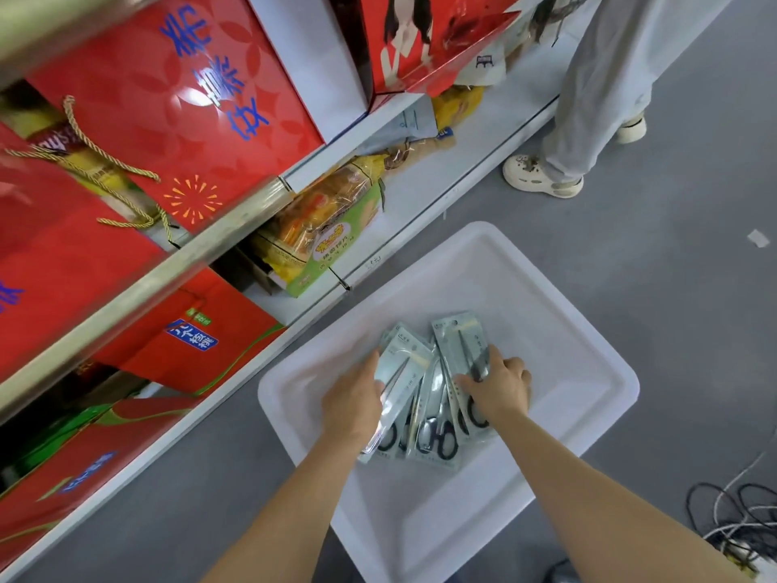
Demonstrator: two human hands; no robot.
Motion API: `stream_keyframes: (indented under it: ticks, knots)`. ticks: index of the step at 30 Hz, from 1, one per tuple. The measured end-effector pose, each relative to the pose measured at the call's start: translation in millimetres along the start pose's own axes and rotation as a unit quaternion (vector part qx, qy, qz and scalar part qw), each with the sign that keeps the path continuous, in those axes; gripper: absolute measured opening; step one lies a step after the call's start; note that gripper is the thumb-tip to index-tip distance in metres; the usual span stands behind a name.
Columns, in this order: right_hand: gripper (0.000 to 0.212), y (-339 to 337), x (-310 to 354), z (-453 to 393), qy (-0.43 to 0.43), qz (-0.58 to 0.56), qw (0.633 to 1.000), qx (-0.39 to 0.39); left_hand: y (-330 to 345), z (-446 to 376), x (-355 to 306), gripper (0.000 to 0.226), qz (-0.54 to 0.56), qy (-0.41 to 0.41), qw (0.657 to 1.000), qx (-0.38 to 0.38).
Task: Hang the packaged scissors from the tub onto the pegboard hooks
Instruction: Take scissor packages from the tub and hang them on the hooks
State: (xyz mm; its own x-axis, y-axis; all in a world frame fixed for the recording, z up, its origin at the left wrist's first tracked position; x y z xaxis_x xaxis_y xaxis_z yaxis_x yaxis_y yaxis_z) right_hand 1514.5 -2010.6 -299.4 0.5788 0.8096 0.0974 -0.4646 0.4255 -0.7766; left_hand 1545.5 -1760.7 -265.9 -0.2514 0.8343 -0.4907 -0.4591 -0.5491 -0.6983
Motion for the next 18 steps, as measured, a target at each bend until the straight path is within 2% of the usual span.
stream_keyframes:
  ticks: [4,7,9,13,18]
  knots:
    - [0.069,-9,1,2,0.008,-0.045,0.999,-0.014,-4,8,5,0.055,0.168,-0.019,0.986,-0.012]
    - [0.068,-16,-1,9,0.004,-0.06,0.998,-0.034,-24,22,7,0.056,0.289,-0.021,0.955,-0.071]
    - [0.073,-19,-1,17,0.004,-0.119,0.992,-0.034,-39,36,2,0.055,0.348,-0.012,0.932,-0.099]
    - [0.07,-36,4,49,-0.001,-0.195,0.98,-0.037,-75,70,-10,0.053,0.411,0.028,0.896,-0.164]
    - [0.071,-73,47,99,-0.05,-0.296,0.953,-0.044,-155,113,-19,0.053,0.436,0.062,0.849,-0.293]
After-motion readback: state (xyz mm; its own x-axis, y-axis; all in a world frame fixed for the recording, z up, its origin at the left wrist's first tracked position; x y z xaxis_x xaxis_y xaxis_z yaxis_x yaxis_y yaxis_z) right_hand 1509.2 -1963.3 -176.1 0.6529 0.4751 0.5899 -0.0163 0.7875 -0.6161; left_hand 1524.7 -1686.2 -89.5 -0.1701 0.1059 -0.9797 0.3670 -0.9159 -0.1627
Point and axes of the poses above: each hand's wrist, its own z-axis away from the middle knuckle, its own y-axis out of the palm, x = y × z, the point moved 10 cm from there along -z, towards the middle knuckle, and after that the axes turned 11 degrees about z, right-handed, at the moved point
